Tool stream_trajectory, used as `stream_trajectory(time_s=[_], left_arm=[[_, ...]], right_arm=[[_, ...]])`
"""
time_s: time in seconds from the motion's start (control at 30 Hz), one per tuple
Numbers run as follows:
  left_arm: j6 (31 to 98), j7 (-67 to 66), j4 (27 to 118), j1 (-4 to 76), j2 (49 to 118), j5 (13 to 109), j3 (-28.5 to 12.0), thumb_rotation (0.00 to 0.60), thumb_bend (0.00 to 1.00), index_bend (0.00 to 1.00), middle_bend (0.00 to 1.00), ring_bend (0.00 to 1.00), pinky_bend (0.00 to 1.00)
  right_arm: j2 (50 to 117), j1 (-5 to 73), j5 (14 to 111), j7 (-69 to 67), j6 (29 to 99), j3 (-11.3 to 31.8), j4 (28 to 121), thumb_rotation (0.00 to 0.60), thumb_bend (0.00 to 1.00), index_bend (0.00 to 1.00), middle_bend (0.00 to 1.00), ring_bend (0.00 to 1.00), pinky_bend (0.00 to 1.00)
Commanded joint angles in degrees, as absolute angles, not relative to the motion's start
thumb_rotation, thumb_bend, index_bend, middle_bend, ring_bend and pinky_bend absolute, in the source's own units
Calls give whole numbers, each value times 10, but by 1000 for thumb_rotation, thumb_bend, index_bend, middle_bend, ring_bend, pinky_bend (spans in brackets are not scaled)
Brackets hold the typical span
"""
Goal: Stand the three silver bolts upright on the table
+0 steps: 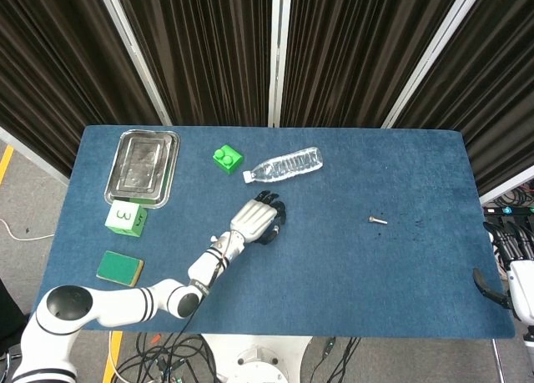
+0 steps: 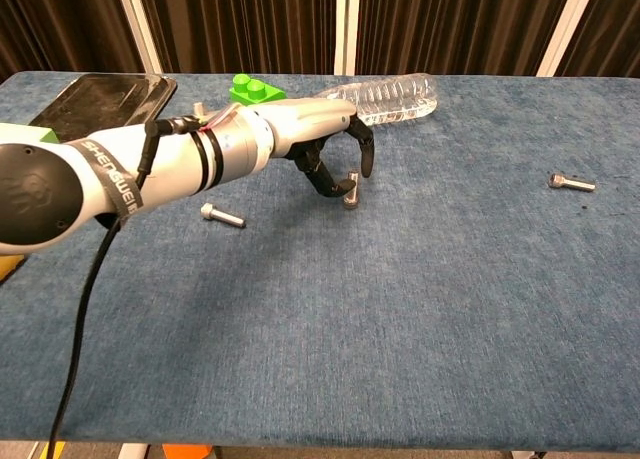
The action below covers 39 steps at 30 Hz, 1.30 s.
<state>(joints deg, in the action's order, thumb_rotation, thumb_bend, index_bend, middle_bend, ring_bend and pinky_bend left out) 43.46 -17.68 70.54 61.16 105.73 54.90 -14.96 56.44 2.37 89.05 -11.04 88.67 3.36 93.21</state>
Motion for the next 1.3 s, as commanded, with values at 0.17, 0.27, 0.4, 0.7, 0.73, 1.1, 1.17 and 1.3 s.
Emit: stream_trajectory(time_s=[0.17, 0.27, 0.4, 0.7, 0.73, 1.1, 1.17, 1.3], left_arm=[[465, -171, 750, 591, 1023, 567, -145, 600, 396, 354, 204, 51, 0], [488, -187, 784, 570, 982, 578, -129, 600, 341, 355, 204, 51, 0], [538, -219, 836, 529, 925, 591, -98, 600, 316, 373, 203, 51, 0], [590, -310, 898, 476, 872, 622, -20, 600, 319, 396, 201, 51, 0], [591, -321, 899, 475, 876, 624, -16, 600, 321, 396, 199, 51, 0], [589, -404, 880, 485, 935, 607, -23, 600, 334, 422, 197, 51, 0], [589, -411, 877, 486, 941, 601, -27, 600, 333, 431, 197, 51, 0], [585, -421, 871, 487, 953, 589, -30, 600, 333, 446, 197, 51, 0]], right_arm=[[563, 25, 894, -111, 888, 35, 933, 600, 299, 87, 141, 0, 0], [561, 25, 897, -111, 889, 35, 934, 600, 299, 86, 141, 0, 0], [560, 27, 905, -109, 890, 34, 935, 600, 299, 87, 141, 0, 0], [565, 33, 919, -104, 890, 32, 937, 600, 299, 87, 141, 0, 0], [566, 34, 920, -104, 890, 32, 937, 600, 299, 87, 141, 0, 0], [566, 29, 920, -103, 897, 28, 938, 600, 299, 87, 141, 0, 0], [566, 28, 919, -104, 897, 28, 937, 600, 299, 87, 141, 0, 0], [567, 28, 919, -106, 897, 28, 935, 600, 299, 87, 141, 0, 0]])
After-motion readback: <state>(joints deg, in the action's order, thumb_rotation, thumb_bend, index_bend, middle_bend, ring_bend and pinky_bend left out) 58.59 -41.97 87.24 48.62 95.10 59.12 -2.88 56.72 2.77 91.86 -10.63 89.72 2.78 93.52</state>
